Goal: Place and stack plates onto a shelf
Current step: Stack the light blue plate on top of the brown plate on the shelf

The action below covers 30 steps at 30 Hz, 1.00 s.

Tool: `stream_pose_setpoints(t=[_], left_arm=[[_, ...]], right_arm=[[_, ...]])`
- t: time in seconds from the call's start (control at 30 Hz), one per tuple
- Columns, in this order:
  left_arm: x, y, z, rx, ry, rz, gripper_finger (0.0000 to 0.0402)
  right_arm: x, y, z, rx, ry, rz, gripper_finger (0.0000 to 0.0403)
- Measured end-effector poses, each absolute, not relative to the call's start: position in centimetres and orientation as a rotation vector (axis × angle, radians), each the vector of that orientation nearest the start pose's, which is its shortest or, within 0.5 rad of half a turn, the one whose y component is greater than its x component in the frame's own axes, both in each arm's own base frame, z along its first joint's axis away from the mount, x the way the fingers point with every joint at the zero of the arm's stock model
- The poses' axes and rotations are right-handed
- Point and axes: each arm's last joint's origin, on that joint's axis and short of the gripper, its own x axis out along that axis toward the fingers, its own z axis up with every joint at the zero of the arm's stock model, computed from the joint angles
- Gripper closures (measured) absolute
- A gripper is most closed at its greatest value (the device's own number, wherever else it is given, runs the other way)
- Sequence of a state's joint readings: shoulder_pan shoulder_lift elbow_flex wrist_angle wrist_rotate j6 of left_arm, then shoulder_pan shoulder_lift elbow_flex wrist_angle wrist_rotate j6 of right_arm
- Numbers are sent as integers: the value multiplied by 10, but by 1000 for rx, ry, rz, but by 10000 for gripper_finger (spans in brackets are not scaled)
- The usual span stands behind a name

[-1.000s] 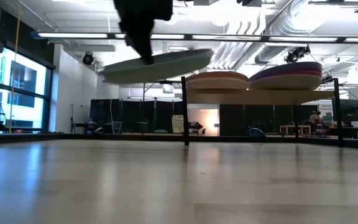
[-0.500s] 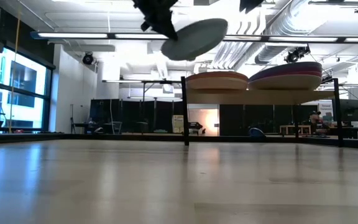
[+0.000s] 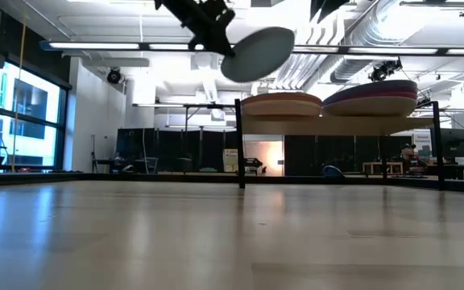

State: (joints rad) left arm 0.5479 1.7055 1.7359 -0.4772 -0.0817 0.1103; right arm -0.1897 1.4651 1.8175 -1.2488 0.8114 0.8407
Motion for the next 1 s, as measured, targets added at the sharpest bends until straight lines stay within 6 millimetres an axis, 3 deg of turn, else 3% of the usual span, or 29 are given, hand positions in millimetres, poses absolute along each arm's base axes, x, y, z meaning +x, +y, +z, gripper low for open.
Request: stream_pose_setpoints(t=[0.27, 0.6, 0.77, 1.0], left_arm=[[337, 214, 372, 21, 536, 581, 401], [339, 215, 370, 31, 538, 580, 401], [339, 214, 370, 35, 542, 598, 401], [339, 214, 370, 27, 540, 601, 401]], right_arm=[[256, -96, 442, 415, 420, -1174, 332], [262, -113, 447, 326, 420, -1097, 280], [266, -119, 452, 317, 403, -967, 282], [267, -120, 450, 284, 439, -951, 295]])
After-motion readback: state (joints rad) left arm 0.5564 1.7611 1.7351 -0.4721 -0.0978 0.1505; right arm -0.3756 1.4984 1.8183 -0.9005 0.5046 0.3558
